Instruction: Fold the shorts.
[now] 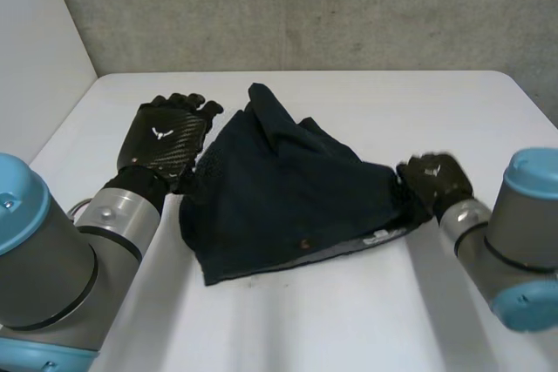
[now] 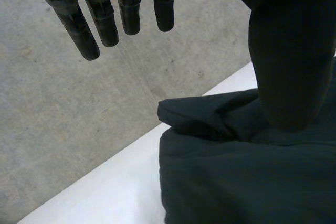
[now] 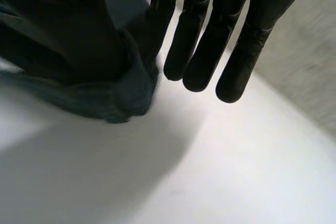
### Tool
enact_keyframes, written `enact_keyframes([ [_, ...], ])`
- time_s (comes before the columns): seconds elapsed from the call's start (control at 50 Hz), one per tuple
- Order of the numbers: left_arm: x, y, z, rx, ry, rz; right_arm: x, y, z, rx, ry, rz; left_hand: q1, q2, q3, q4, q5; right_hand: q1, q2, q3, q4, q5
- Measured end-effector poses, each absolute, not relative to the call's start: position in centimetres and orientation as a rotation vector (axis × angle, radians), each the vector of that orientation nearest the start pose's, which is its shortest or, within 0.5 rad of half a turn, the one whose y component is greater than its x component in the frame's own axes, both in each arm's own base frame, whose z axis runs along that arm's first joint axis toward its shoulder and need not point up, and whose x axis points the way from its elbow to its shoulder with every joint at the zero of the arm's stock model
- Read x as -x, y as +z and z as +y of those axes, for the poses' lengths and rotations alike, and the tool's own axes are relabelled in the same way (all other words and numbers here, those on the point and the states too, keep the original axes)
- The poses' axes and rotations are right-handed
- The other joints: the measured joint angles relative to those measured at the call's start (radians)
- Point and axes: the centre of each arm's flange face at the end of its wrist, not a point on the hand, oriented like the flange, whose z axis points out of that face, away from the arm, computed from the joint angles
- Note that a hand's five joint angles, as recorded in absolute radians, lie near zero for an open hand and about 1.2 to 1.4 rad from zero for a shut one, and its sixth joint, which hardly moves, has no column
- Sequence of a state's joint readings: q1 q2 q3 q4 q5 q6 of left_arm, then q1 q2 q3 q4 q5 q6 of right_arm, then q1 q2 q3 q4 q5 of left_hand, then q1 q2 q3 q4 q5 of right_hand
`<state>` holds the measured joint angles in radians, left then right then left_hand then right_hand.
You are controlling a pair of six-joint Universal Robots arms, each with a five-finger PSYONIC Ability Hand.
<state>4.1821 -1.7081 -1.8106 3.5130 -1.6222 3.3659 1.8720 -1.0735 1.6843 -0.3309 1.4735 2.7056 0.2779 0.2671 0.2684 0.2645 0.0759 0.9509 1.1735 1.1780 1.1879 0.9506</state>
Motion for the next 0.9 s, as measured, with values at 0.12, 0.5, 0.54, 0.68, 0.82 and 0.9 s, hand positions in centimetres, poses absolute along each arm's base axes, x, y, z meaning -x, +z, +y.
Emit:
enact_keyframes([
  [0.12,27.0,23.3,-21.6,-0.790,-2.352,2.206,-24.7,17.2,-36.0,1.036,-2.203,2.160,0.000,0.000,0.000,0.000,0.000,0.042,0.000,0.000,0.000,0.010],
  [0.5,26.7,22.6,-21.8,-0.786,-2.332,2.215,-25.6,18.2,-44.5,1.142,-2.351,2.016,0.000,0.000,0.000,0.000,0.000,-0.748,-0.955,-0.968,-0.953,-0.877],
  [0.54,26.7,22.7,-22.0,-0.781,-2.333,2.213,-25.1,18.7,-43.3,1.130,-2.299,2.096,0.000,0.000,0.000,0.000,0.000,-0.748,-0.955,-0.968,-0.953,-0.877],
  [0.68,26.6,22.4,-22.6,-0.769,-2.320,2.217,-23.1,20.4,-36.3,1.051,-2.033,2.358,0.000,0.000,0.000,0.000,0.000,-0.743,-0.943,-0.952,-0.948,-0.873],
  [0.82,26.7,21.6,-22.8,-0.779,-2.290,2.239,-24.1,19.6,-28.4,0.859,-1.703,2.346,0.000,0.000,0.000,0.000,0.000,-0.667,-0.838,-0.838,-0.853,-0.790],
  [0.9,26.8,21.3,-22.7,-0.786,-2.279,2.249,-25.1,18.5,-25.4,0.747,-1.506,2.289,0.000,0.000,0.000,0.000,0.000,-0.631,-0.821,-0.808,-0.817,-0.761],
])
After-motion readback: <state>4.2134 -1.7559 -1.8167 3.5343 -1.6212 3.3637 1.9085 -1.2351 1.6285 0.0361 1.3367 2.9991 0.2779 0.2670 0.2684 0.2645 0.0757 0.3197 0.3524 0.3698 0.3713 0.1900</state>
